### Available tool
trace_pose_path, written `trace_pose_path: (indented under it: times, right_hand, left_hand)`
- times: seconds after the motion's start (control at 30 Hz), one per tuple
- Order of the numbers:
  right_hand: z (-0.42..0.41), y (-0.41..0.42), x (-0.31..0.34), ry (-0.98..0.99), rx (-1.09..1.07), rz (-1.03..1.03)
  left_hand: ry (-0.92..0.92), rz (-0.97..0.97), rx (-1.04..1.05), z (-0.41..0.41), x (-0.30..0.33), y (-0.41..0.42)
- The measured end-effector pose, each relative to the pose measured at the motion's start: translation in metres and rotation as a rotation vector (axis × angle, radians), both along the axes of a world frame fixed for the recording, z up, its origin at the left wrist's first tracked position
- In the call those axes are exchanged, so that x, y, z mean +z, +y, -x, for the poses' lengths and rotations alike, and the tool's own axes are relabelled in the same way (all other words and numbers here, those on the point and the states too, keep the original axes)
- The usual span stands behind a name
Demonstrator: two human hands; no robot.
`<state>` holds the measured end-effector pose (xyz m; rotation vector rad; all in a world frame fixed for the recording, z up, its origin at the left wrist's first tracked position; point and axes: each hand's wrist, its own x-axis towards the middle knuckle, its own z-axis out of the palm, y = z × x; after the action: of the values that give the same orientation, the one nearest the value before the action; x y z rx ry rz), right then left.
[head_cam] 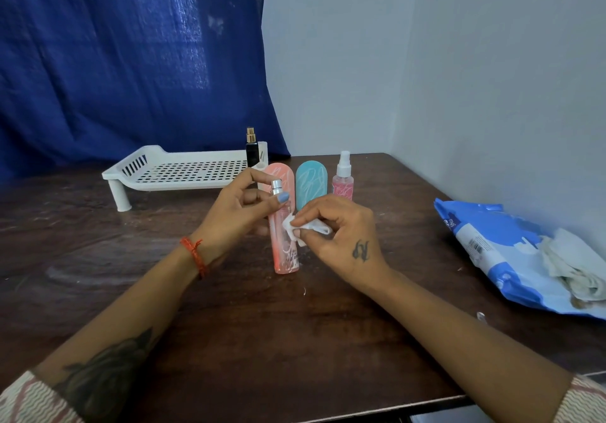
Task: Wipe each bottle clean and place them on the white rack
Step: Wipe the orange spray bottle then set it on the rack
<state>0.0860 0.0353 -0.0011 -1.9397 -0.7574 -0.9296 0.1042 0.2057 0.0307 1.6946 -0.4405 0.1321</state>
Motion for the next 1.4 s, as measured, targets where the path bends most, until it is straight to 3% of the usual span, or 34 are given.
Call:
trace_pose_path:
  times: [0.27,0.5,0.7,0.9,1.4]
  right_hand:
    - [-0.0007,-0.0012,-0.0027,0.157,-0.043,0.032]
    - [0.0021,-0.0004,-0.0006,0.107,0.005,0.007]
    - [0.0003,-0.0011,-0.0022,0.215,-0.037,0.034]
    - [0.0033,0.0009,-0.0007,0.059,0.005,0.033]
    - [0.0037,0.0013,-0.0015,-0.001,0.040,0.079]
  left_hand:
    - [0.020,0.007,-0.023,-0.0022,0.0000,0.0031]
    - [0.022,-0.003,-0.032,-0.0025,0.0001,0.0040]
    - [0.019,-0.027,-0.026,-0.0035,0.0013,0.0050]
    - [0.002,-0.027,0.002,-0.0025,0.0009,0.0050]
    - [-0.009,-0.044,0.033,-0.0025,0.0001,0.0038]
